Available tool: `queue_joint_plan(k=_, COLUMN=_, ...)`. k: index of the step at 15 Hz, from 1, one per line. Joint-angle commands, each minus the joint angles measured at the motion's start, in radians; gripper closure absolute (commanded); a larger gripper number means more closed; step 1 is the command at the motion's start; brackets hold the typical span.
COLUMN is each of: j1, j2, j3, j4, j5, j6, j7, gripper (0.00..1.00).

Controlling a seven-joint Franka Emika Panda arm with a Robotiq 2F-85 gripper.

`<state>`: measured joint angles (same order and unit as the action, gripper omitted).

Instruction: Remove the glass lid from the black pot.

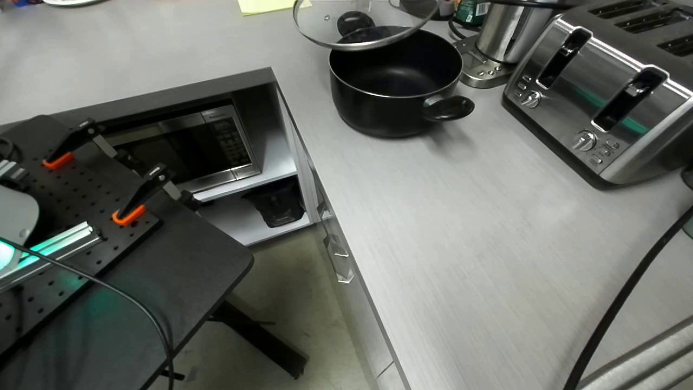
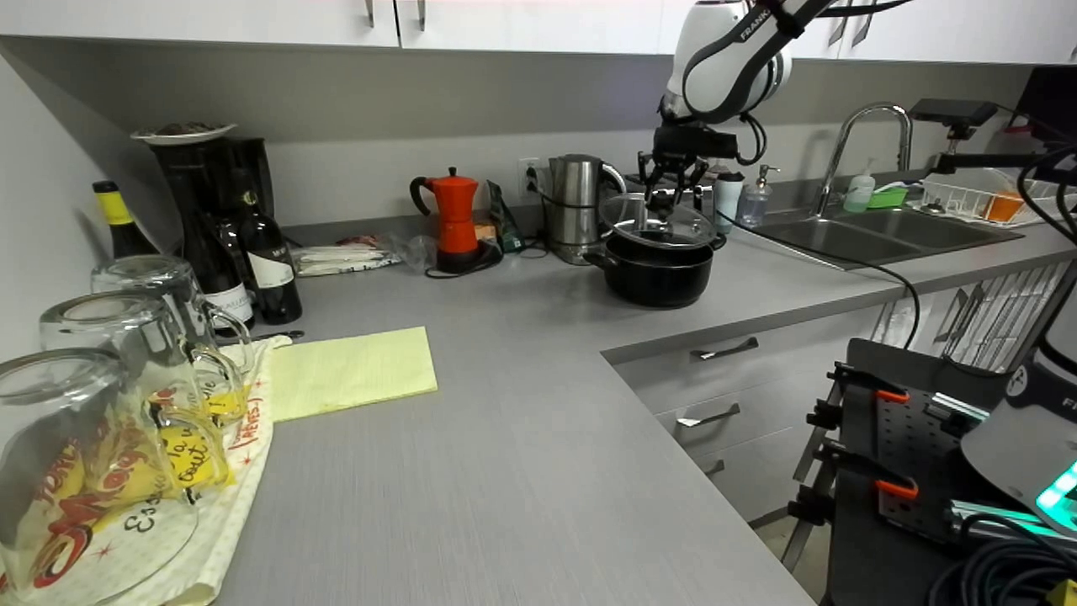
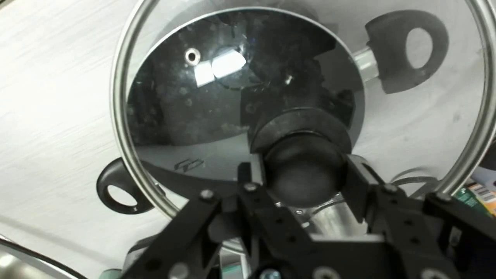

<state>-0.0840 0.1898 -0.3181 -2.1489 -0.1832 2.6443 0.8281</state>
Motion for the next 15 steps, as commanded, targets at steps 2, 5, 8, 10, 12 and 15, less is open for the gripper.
queue_joint_plan(k=2, j1=0.052, j2=-0.079, j3=0.054, j4=-0.022, j5=-0.112, j6=-0.005, j7=0.013, gripper=0.75)
queue_joint_plan(k=5, j1=0.082, j2=-0.056, j3=0.11, j4=0.011, j5=-0.142, j6=-0.021, j7=0.001, gripper=0.75)
queue_joint_plan(k=8, j1=0.113, j2=-0.039, j3=0.167, j4=0.028, j5=-0.146, j6=-0.027, j7=-0.037, gripper=0.75)
queue_joint_plan(k=10, j1=0.129, j2=-0.025, j3=0.2, j4=0.038, j5=-0.136, j6=-0.022, j7=-0.078, gripper=0.75)
queue_joint_plan(k=12, j1=0.141, j2=-0.001, j3=0.226, j4=0.052, j5=-0.122, j6=-0.025, j7=-0.13, gripper=0.75)
queue_joint_plan(k=15, j1=0.155, j2=0.067, j3=0.241, j4=0.093, j5=-0.117, j6=-0.038, j7=-0.178, gripper=0.75)
